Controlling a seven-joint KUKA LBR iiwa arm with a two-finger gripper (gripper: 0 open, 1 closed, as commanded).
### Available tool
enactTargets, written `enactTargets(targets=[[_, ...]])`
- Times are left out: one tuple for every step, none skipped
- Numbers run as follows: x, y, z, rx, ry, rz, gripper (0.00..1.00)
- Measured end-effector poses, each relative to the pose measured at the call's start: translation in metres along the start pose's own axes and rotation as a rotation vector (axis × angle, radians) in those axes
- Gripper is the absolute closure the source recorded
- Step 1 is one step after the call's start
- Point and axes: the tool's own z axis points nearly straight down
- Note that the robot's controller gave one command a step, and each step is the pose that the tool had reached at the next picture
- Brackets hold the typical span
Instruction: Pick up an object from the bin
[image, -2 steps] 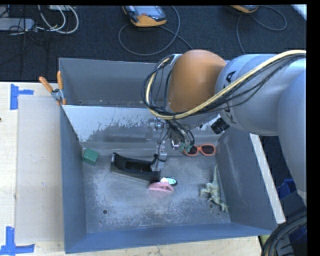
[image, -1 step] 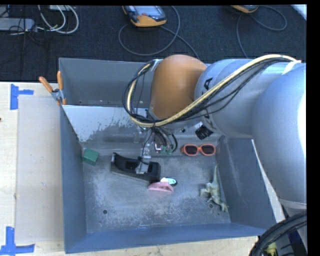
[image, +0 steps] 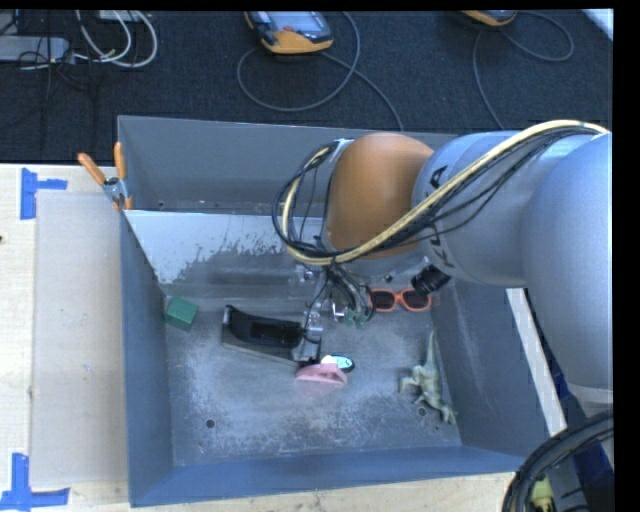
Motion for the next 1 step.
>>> enactTargets(targets=[[-0.0031, 0.0046, 0.0527, -0.001, 0.000, 0.046, 0.00]])
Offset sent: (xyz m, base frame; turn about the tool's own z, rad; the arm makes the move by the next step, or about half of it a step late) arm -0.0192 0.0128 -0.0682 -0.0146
